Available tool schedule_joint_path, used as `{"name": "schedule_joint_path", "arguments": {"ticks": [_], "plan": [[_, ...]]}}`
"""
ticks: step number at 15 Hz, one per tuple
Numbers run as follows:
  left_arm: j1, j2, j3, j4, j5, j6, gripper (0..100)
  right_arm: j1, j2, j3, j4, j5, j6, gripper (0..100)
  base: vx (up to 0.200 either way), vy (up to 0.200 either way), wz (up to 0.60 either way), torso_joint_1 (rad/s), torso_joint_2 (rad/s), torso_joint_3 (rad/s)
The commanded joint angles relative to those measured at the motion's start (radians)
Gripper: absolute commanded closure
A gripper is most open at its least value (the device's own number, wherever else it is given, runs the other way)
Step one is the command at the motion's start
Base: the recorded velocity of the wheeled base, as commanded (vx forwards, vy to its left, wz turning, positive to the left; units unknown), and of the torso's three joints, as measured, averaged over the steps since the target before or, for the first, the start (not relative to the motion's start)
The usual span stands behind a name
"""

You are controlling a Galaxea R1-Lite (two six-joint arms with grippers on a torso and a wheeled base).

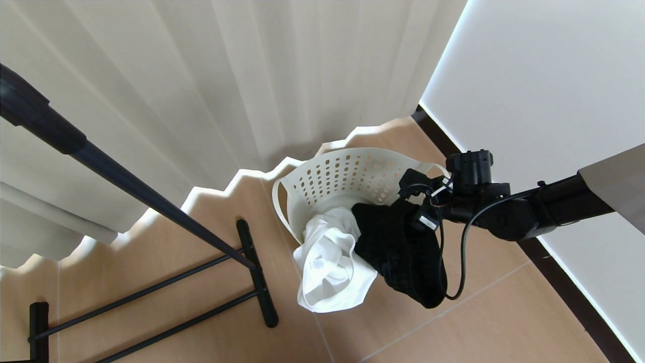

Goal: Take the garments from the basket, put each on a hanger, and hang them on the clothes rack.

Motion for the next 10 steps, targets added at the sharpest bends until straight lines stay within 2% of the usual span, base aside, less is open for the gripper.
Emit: {"name": "schedule_joint_path", "arguments": {"ticks": [1, 2, 4, 6, 7, 9, 10], "plan": [[0.0, 0.001, 0.0, 0.0, 0.001, 0.0, 0, 0.001, 0.016, -0.007, -0.001, 0.0, 0.005, 0, 0.0, 0.0, 0.0, 0.0, 0.0, 0.0], [0.0, 0.001, 0.0, 0.0, 0.001, 0.0, 0, 0.001, 0.013, -0.007, -0.001, 0.0, 0.031, 100, 0.0, 0.0, 0.0, 0.0, 0.0, 0.0], [0.0, 0.001, 0.0, 0.0, 0.001, 0.0, 0, 0.001, -0.001, 0.008, -0.025, 0.001, 0.061, 100, 0.0, 0.0, 0.0, 0.0, 0.0, 0.0], [0.0, 0.001, 0.0, 0.0, 0.001, -0.001, 0, 0.007, -0.087, 0.1, -0.119, 0.001, 0.11, 100, 0.0, 0.0, 0.0, 0.0, 0.0, 0.0], [0.0, 0.001, 0.0, 0.0, 0.002, -0.001, 0, 0.022, -0.145, 0.163, -0.171, 0.0, 0.154, 100, 0.0, 0.0, 0.0, 0.0, 0.0, 0.0], [0.0, 0.001, 0.0, 0.0, 0.004, -0.001, 0, 0.08, -0.323, 0.359, -0.301, 0.0, 0.28, 100, 0.0, 0.0, 0.0, 0.0, 0.0, 0.0], [0.0, 0.001, 0.0, 0.0, 0.001, -0.001, 0, 0.109, -0.399, 0.427, -0.332, -0.002, 0.312, 100, 0.0, 0.0, 0.0, 0.0, 0.0, 0.0]]}}
